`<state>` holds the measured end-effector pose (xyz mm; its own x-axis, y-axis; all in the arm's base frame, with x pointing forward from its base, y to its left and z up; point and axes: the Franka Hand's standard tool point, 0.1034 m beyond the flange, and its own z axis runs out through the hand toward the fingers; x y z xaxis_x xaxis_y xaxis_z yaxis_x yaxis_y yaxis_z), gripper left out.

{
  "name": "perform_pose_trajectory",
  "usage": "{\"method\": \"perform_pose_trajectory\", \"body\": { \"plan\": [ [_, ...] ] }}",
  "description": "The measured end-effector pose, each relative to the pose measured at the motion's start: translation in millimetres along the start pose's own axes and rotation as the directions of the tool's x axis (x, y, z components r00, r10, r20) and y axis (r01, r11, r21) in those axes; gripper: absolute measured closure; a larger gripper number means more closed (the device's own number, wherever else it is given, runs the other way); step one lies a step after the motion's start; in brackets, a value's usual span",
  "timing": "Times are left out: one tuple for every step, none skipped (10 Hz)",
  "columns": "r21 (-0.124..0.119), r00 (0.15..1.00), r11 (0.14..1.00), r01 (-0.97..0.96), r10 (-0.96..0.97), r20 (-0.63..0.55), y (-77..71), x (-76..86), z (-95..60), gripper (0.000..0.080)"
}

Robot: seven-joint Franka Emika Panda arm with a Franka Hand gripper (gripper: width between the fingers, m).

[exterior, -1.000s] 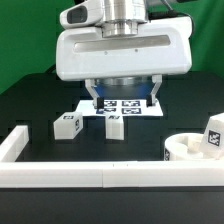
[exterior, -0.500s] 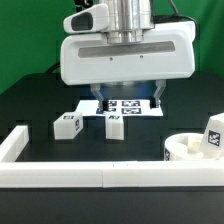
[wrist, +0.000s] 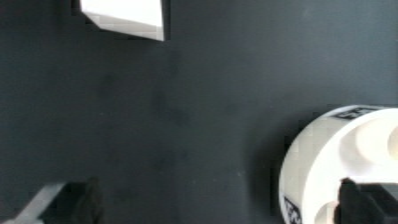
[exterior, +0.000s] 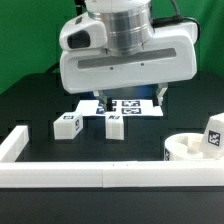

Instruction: Assemble stool

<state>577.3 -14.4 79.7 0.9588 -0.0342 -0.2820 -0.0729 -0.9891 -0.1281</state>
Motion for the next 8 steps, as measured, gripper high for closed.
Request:
{"method": "perform_pose_trajectory", "body": {
  "plan": [
    [-0.008,0.991,1.0,0.006,-0.005,0.132,10.1,-11.7,11.1,0.015],
    [-0.034,0.974,0.999,0.016,-0.008,0.225,23.7,-11.8,17.2,0.015],
    [-0.05,0.964,0.999,0.019,-0.005,0.266,33.8,-9.3,21.7,0.015],
    [-0.052,0.938,0.999,0.008,0.01,0.346,43.0,-18.3,27.8,0.015],
    [-0.053,0.908,0.998,-0.036,0.054,0.416,45.4,-21.4,29.2,0.015],
    [-0.058,0.915,0.998,-0.03,0.051,0.4,46.7,-13.3,29.6,0.015],
    [-0.057,0.916,0.998,-0.03,0.051,0.399,46.6,-13.5,29.2,0.015],
    [-0.059,0.898,0.997,-0.05,0.071,0.434,46.7,-21.4,31.8,0.015]
  ]
}}
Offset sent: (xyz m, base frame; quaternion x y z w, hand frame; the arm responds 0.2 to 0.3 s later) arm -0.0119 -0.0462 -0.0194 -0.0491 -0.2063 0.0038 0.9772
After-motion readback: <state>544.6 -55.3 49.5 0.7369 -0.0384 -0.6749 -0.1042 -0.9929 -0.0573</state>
